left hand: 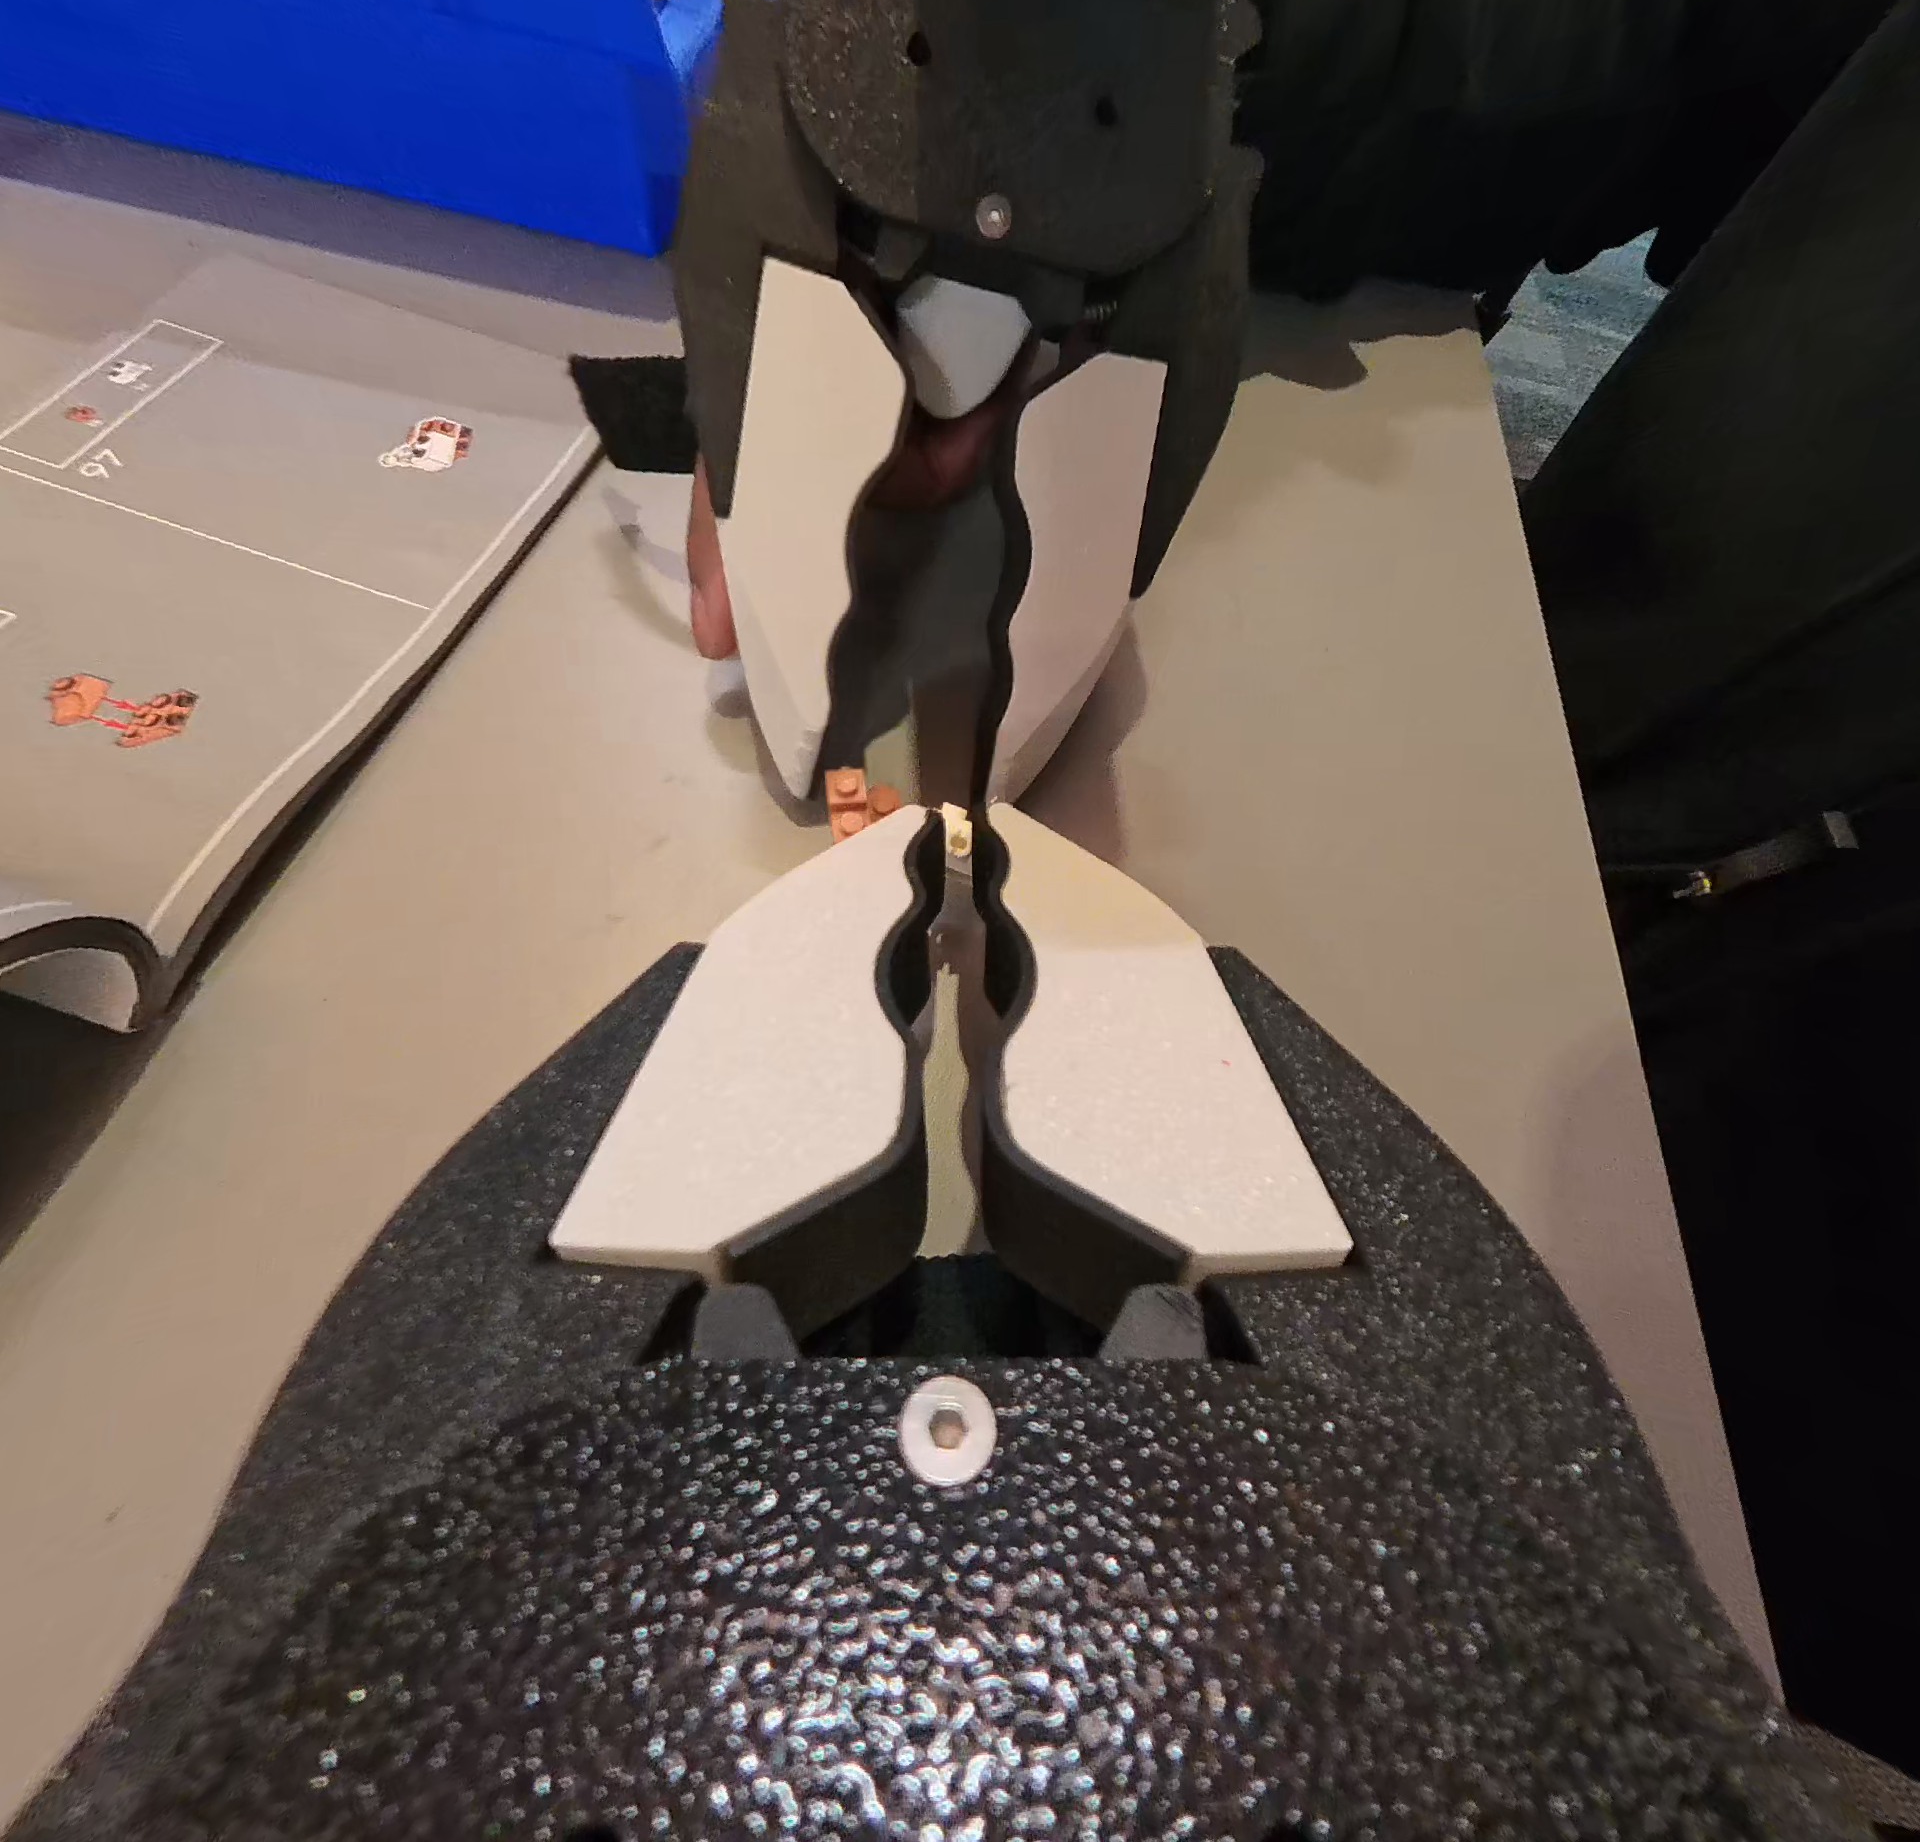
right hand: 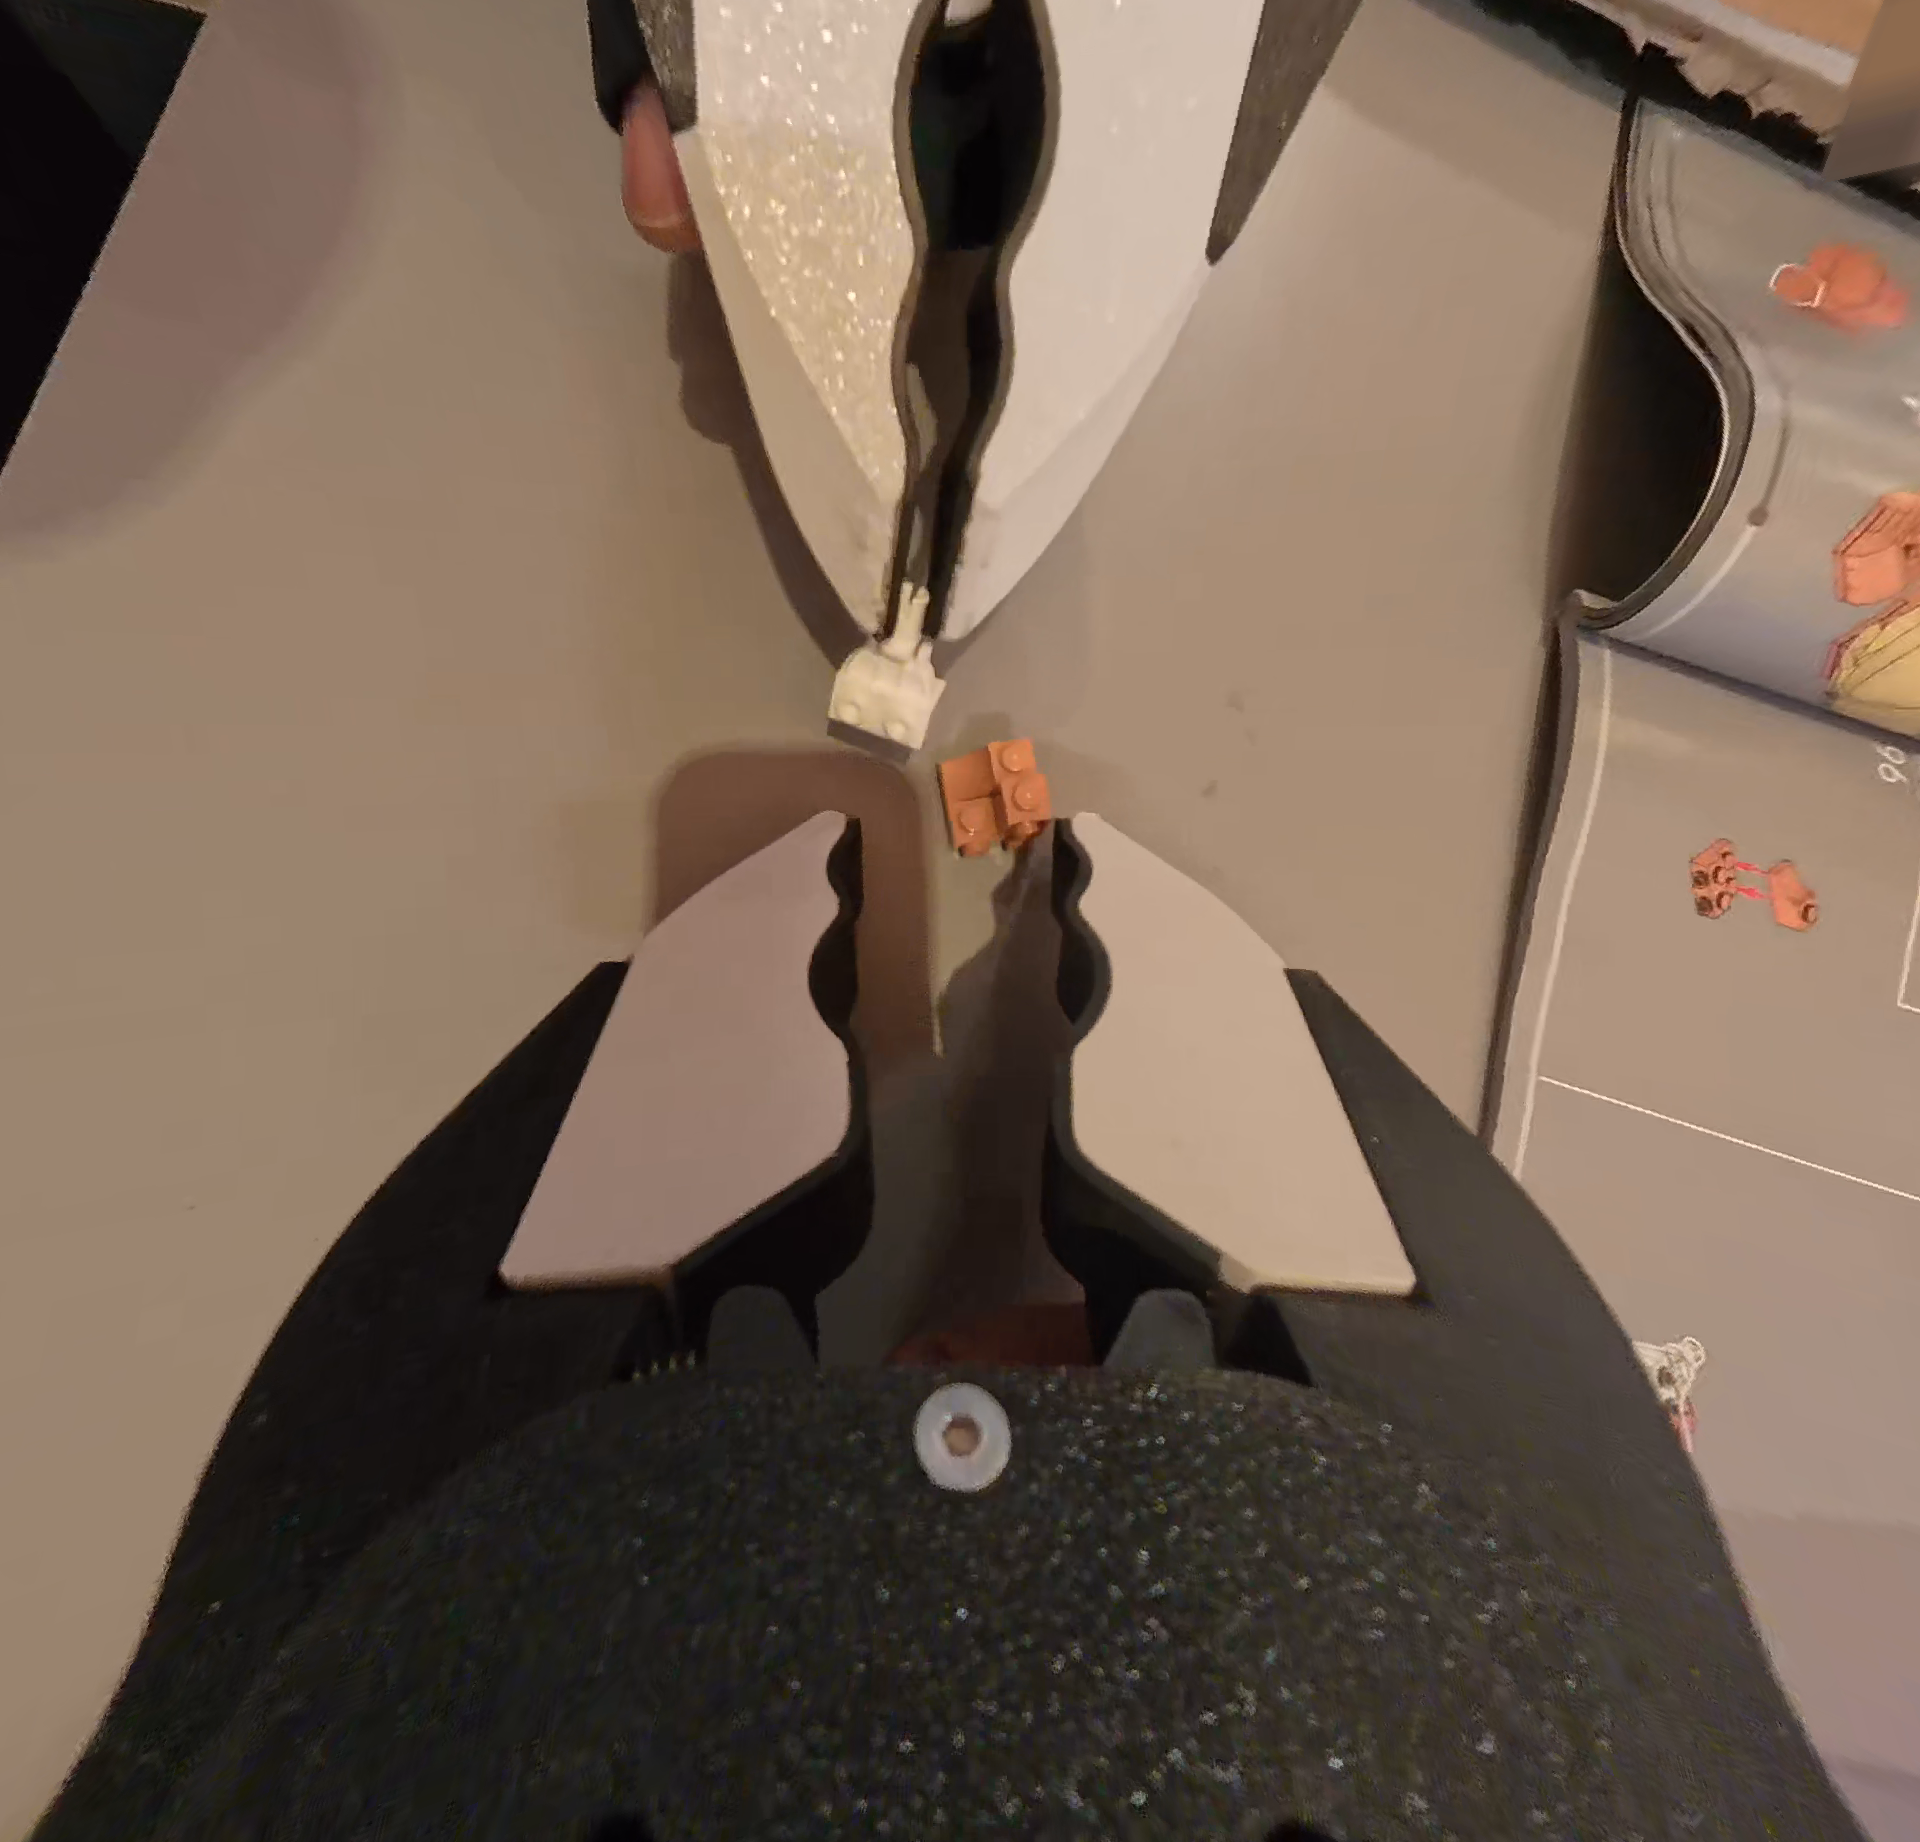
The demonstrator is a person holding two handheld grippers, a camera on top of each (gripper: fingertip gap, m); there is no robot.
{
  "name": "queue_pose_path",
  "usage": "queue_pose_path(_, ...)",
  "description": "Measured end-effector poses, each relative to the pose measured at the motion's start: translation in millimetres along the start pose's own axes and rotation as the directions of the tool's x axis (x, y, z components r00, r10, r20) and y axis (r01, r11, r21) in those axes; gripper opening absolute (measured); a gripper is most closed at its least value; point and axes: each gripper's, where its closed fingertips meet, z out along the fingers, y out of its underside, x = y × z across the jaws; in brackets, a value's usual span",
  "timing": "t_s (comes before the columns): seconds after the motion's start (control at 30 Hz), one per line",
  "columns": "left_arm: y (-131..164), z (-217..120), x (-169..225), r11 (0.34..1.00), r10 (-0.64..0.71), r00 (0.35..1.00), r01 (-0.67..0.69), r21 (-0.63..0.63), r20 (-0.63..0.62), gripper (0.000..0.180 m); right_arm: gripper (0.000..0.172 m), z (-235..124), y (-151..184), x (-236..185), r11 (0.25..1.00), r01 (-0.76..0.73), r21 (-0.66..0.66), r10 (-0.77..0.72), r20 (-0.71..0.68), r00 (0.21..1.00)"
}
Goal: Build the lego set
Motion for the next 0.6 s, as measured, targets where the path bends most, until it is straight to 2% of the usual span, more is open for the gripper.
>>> queue_pose_path(0.1,2.7,3.3,-0.5,1.0,0.006,1.0,-0.006,-0.026,0.012,0.004,0.028,-1.1,1.2,-5.2,0.999,-0.032,-0.008,0.032,-0.012,0.999)
queue_pose_path(0.23,6.8,6.7,1.8,0.998,0.032,0.999,-0.031,-0.061,0.01,0.004,0.028,-3.3,2.4,-16.8,0.998,-0.054,-0.018,0.054,0.011,0.998)
queue_pose_path(0.4,5.3,5.5,2.9,0.999,0.018,1.0,-0.019,-0.048,-0.011,0.004,0.032,-1.7,1.3,-7.3,0.998,-0.068,-0.015,0.067,-0.043,0.997)
queue_pose_path(0.6,4.5,3.6,3.7,0.999,-0.009,0.999,0.007,-0.037,-0.042,0.004,0.026,-2.8,2.0,-0.8,0.993,-0.122,-0.006,0.122,-0.051,0.991)
